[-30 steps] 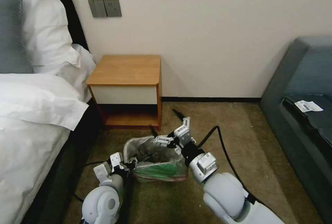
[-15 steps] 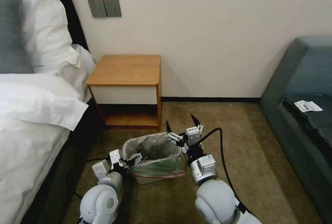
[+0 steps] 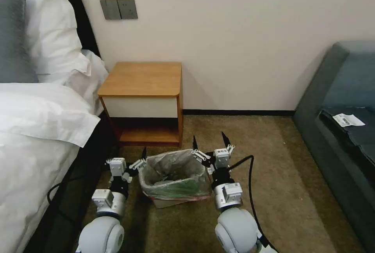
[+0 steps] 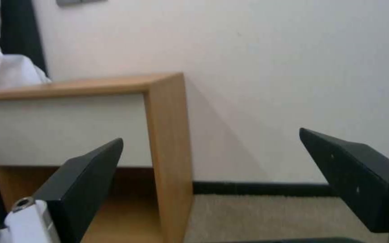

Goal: Pick up the garbage bag from the table and place it over the trash can.

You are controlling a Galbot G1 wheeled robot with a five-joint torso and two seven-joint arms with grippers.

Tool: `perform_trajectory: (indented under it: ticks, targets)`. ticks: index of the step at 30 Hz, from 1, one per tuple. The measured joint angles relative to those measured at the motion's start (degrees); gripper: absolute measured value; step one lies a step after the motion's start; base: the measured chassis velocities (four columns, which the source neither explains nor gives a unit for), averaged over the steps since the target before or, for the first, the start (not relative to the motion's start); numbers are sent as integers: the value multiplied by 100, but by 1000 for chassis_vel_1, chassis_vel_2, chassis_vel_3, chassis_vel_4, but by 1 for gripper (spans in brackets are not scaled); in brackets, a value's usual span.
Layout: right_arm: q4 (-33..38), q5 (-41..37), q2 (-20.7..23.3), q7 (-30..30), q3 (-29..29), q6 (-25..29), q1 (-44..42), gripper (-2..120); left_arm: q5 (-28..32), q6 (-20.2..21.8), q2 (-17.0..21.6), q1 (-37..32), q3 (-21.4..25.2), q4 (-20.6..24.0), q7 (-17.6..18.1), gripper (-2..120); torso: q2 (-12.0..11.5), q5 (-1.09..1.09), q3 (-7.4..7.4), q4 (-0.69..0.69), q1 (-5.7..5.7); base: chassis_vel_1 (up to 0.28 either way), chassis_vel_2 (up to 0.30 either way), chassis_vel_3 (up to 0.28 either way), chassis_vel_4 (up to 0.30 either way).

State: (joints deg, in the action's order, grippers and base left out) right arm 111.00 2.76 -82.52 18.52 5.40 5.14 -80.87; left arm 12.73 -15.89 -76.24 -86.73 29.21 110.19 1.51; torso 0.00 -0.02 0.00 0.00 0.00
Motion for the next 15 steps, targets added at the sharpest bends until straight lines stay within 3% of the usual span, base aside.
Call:
perform_trajectory:
  ticks: [4, 15]
  targets:
    - [-238, 141, -76, -328, 275, 311, -74, 100, 157, -272, -33, 98, 9, -121, -134, 94, 0, -4, 0, 0, 0, 0, 0, 0, 0]
    - [-405, 211, -136, -550, 470, 470, -104, 100, 241, -287, -53, -16, 22, -152, 58, 93, 0, 4, 0, 0, 0, 0, 0, 0, 0]
